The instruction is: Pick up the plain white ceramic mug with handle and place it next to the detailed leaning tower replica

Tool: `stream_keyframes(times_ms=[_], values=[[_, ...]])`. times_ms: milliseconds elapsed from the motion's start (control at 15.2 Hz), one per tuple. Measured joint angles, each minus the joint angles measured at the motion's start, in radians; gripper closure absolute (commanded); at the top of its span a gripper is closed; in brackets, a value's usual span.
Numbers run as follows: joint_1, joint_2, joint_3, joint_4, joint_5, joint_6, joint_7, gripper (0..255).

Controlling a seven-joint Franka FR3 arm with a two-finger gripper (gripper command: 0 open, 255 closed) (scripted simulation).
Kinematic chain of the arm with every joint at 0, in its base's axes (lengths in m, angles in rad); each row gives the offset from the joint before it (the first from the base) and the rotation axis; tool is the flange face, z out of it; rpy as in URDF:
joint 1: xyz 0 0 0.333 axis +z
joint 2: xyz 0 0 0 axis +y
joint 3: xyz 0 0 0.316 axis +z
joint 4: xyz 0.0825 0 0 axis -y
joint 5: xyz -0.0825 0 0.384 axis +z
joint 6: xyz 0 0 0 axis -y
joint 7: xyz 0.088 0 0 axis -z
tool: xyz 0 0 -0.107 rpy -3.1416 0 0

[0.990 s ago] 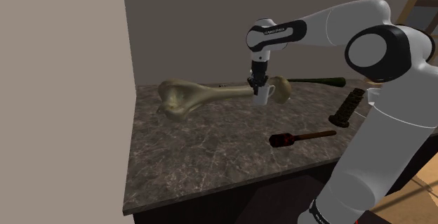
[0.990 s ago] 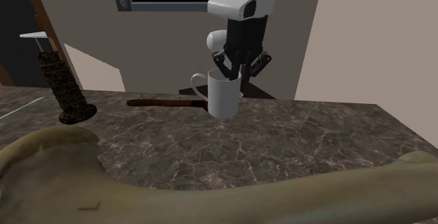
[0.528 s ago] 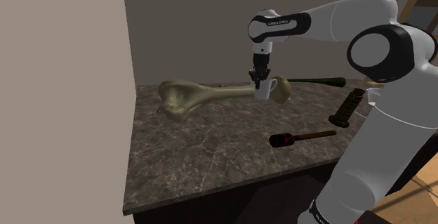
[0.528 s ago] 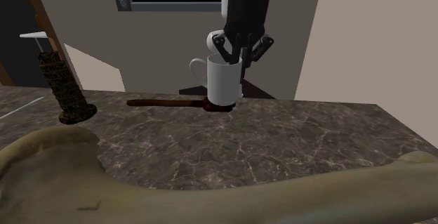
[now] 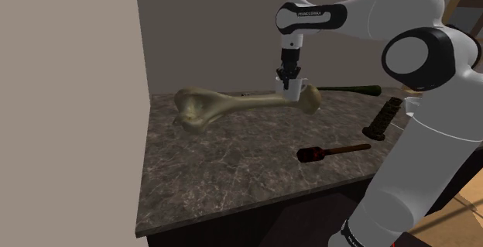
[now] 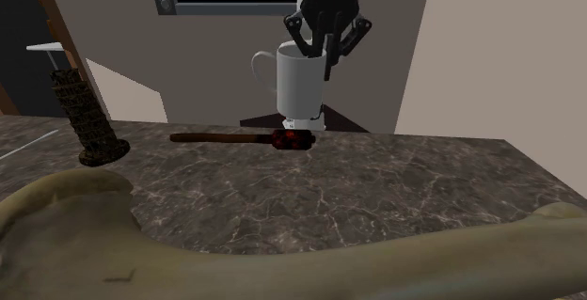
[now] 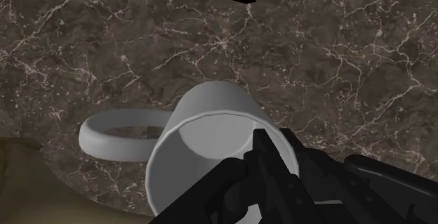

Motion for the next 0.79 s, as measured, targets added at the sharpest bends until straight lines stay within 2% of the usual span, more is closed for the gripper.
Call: stream_keyframes(times_ms=[792], values=[[-0.005,0.036,-0.004,0.207,0.006,-0.171,-0.015,255]])
